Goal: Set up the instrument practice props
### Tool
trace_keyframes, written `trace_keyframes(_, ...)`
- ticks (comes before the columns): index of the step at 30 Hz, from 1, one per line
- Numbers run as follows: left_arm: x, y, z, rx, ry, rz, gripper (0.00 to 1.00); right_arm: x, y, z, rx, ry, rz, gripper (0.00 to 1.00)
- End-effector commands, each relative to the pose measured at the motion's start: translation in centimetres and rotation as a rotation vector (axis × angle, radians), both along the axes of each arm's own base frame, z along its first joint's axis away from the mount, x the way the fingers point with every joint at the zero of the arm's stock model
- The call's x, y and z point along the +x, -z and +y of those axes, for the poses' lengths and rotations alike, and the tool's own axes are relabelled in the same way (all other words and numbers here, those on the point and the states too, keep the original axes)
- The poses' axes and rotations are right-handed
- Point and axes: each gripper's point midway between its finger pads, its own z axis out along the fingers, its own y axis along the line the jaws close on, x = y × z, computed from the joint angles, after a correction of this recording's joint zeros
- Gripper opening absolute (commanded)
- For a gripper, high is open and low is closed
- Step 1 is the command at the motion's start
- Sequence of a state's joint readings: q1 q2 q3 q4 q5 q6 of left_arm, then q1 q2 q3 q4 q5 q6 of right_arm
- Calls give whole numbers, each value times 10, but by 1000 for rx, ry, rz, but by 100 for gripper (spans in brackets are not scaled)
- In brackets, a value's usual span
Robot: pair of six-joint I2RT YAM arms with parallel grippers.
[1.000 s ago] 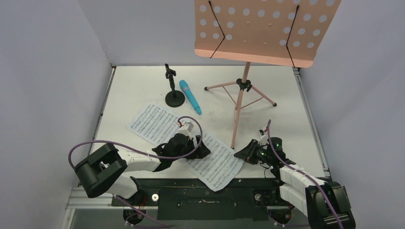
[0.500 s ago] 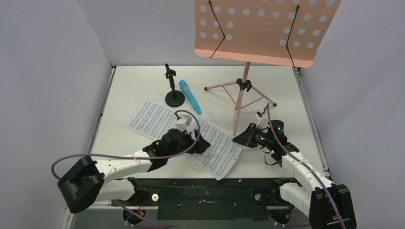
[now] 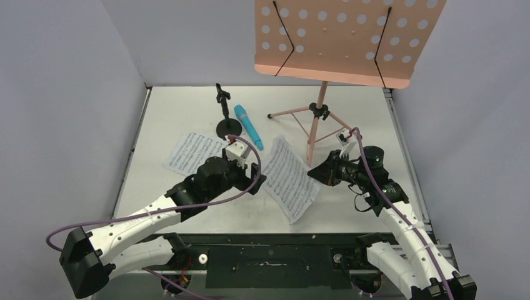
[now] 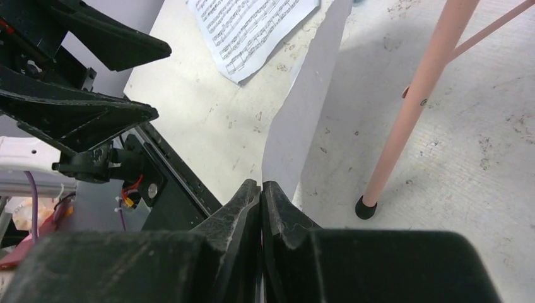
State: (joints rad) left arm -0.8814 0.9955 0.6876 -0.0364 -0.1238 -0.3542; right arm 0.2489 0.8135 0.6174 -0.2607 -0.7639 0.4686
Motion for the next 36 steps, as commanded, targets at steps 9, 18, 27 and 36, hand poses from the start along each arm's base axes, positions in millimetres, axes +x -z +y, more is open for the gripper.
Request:
trace_keyframes(9, -51, -60, -23, 177, 542, -434, 78, -27, -50, 13, -42, -201, -134, 5)
trace_keyframes(18, -100, -80, -41, 302, 865, -608, 82, -44, -62, 24, -49, -304, -173, 5)
trace_keyframes(27, -104, -55, -57, 494, 994, -604, 85, -57, -64, 33, -64, -367, -189, 5)
trace_keyframes(36, -90, -74, -67, 569, 957, -694, 86, -64, -64, 42, -68, -402, -195, 5)
